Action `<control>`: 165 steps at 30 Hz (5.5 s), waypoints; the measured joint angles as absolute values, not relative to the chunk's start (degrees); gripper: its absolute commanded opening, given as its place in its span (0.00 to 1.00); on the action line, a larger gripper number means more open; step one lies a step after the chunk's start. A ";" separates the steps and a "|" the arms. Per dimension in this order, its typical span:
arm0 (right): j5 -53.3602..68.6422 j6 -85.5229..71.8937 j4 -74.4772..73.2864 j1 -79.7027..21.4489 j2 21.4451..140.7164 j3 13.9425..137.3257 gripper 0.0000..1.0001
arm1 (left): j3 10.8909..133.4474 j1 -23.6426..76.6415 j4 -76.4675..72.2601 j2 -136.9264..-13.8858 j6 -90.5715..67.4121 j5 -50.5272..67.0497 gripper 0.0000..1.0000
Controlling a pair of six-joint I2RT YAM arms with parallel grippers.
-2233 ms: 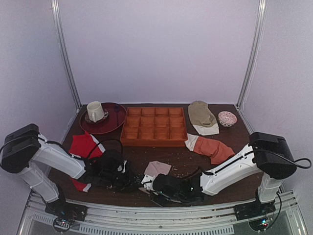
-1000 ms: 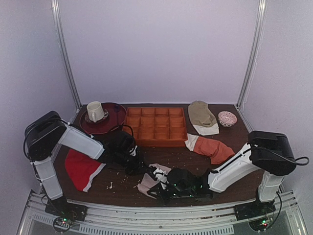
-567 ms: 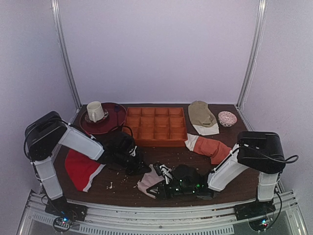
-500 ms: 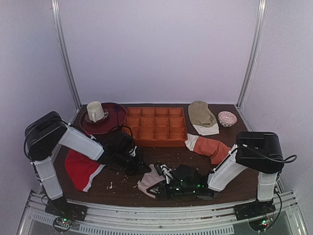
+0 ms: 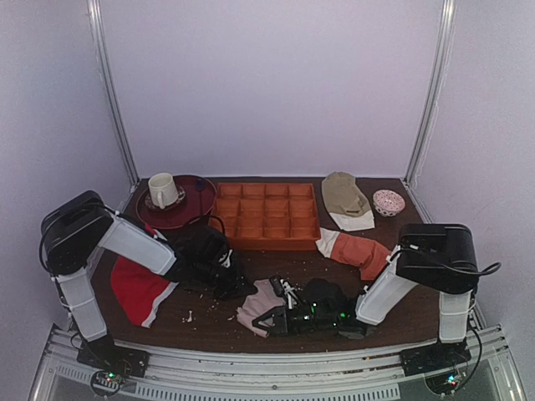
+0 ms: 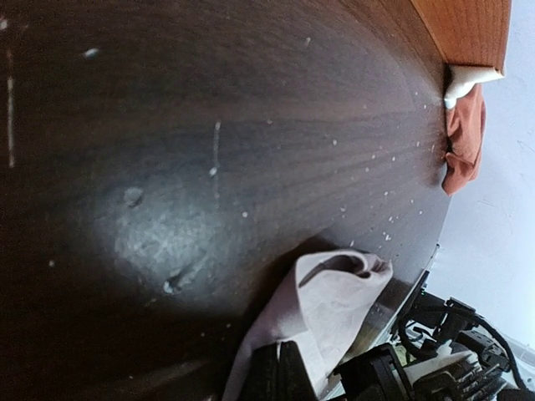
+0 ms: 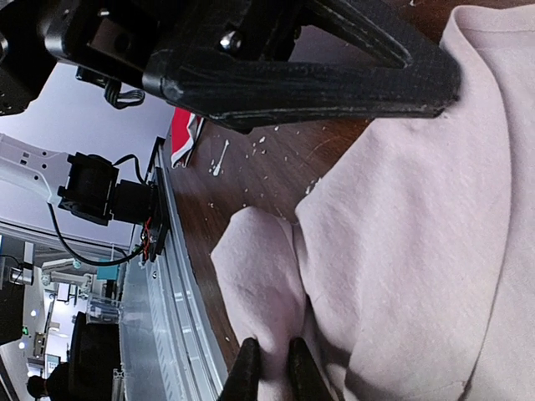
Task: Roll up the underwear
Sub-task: Roll the underwear at the center of the board.
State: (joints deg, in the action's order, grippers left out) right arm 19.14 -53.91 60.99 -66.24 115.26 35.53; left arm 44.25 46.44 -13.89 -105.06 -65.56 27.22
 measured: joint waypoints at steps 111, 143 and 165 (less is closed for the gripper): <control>-8.75 -8.05 -0.25 -77.34 104.75 60.14 0.35 | 26.26 55.31 -28.42 -94.74 -78.85 24.56 0.00; -12.69 -7.66 10.59 -79.46 108.29 55.44 0.00 | 26.33 54.50 -26.61 -93.93 -78.41 24.97 0.00; 21.52 -1.34 30.06 -69.14 108.60 47.37 0.00 | 25.93 49.80 0.47 -69.01 -74.35 17.10 0.50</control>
